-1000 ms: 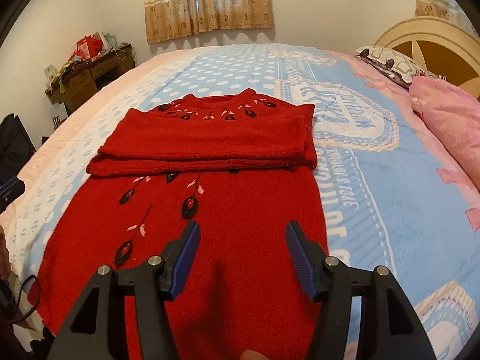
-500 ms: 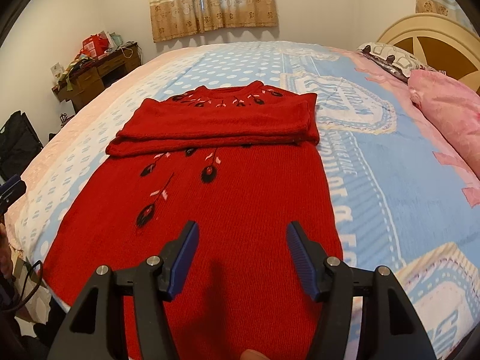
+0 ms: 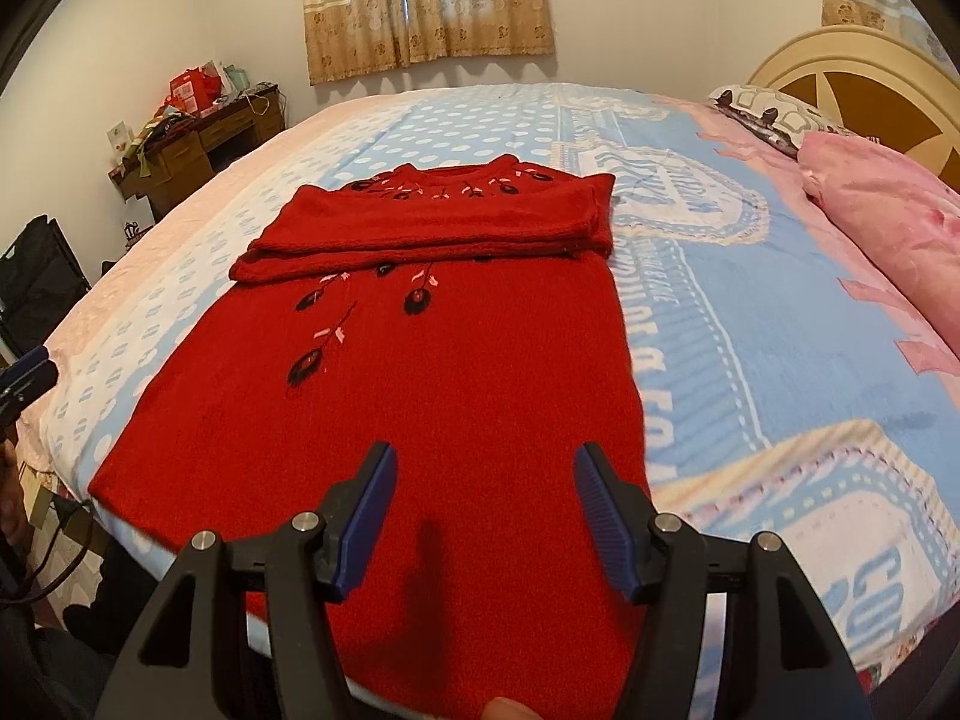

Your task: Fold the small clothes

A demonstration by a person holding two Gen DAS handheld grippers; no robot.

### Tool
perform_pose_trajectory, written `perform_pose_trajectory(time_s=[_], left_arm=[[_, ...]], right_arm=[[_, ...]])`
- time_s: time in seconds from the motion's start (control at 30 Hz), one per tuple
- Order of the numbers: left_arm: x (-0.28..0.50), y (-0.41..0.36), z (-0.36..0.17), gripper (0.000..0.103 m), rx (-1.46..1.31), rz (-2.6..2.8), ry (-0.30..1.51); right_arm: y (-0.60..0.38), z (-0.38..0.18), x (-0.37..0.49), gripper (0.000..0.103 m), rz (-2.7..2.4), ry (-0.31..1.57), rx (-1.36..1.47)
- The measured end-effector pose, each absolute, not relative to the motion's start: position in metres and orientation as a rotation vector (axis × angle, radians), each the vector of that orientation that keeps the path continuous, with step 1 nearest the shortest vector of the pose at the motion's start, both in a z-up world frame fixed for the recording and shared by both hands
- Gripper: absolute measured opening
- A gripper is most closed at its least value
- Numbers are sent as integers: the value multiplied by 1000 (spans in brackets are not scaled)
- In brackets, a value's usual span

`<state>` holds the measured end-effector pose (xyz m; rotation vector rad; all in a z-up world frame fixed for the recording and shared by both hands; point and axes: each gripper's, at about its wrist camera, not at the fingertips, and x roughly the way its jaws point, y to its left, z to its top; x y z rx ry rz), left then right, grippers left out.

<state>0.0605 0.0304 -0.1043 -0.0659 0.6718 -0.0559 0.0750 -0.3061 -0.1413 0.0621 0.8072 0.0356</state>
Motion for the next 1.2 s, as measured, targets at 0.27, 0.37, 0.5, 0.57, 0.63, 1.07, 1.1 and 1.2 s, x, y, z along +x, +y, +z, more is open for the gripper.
perform_pose_trajectory(time_s=[0.27, 0.37, 0.5, 0.57, 0.63, 1.07, 1.1, 1.2], left_arm=[[60, 7, -138, 102, -79, -142, 815], [63, 1, -146, 95, -86, -155, 844], [63, -6, -155, 83, -100, -200, 885], [64, -8, -160, 76, -120, -235, 912], [63, -10, -164, 76, -119, -234, 929], [57, -10, -164, 78, -125, -250, 952], [56, -10, -164, 78, -121, -258, 954], [52, -11, -163, 75, -123, -267, 954]], right_arm=[[-321, -150, 47, 62, -24, 828, 61], [-333, -154, 38, 62, -49, 840, 88], [-349, -159, 26, 62, -78, 852, 137], [-353, -161, 23, 62, -73, 841, 158], [-352, -161, 19, 62, -70, 838, 163], [-343, -163, 4, 28, -11, 826, 162], [-344, -163, 3, 23, -5, 824, 172], [-344, -164, 2, 16, 23, 820, 186]])
